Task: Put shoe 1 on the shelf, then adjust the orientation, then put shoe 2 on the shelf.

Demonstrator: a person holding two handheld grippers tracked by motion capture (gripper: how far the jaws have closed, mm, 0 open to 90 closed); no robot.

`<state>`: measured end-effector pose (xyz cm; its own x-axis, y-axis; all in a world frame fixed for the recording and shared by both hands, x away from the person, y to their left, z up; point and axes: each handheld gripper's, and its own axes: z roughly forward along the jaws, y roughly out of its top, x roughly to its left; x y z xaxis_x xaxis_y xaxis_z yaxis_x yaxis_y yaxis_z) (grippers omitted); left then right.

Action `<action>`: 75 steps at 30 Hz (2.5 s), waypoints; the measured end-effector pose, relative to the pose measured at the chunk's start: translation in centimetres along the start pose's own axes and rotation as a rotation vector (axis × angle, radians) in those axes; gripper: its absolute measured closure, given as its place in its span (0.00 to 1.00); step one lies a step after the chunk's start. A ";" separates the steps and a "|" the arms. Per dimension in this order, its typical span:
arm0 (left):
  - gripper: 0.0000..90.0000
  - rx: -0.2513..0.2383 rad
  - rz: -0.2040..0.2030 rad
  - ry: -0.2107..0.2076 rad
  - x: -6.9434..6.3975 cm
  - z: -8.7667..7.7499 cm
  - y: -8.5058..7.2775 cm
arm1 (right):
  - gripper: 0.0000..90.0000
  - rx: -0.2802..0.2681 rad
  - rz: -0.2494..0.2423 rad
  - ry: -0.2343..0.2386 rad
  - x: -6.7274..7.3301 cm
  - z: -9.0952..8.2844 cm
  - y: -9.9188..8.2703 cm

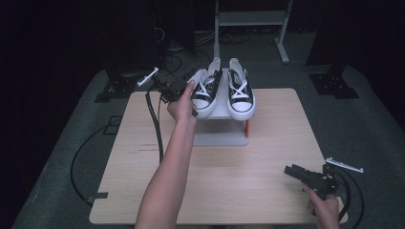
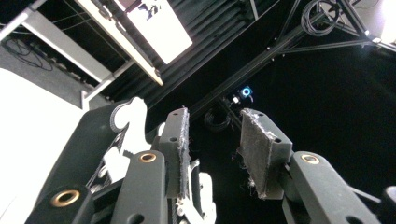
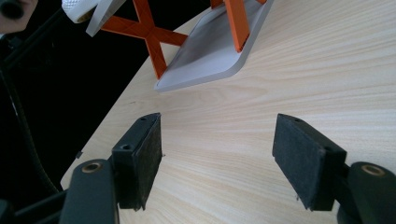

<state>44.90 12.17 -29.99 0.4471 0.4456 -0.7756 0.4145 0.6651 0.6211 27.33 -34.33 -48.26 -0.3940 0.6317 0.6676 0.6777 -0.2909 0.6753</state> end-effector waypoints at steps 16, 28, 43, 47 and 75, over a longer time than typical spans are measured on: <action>0.55 0.027 0.036 -0.036 0.8 -4.0 -1.0 | 0.35 -0.005 -0.031 -0.003 0.4 0.0 0.9; 0.45 0.049 0.062 -0.048 1.7 -6.3 -1.5 | 0.34 0.010 -0.053 -0.022 0.3 0.7 1.3; 0.33 0.090 0.078 -0.033 4.8 -10.2 -2.5 | 0.34 0.016 -0.030 -0.040 0.0 1.2 1.6; 0.32 0.074 0.078 -0.023 5.4 -11.7 -2.5 | 0.34 0.024 -0.040 -0.041 0.0 1.6 1.5; 0.25 0.220 0.091 0.083 11.7 -19.1 -8.7 | 0.33 0.051 -0.066 -0.057 0.2 0.5 0.3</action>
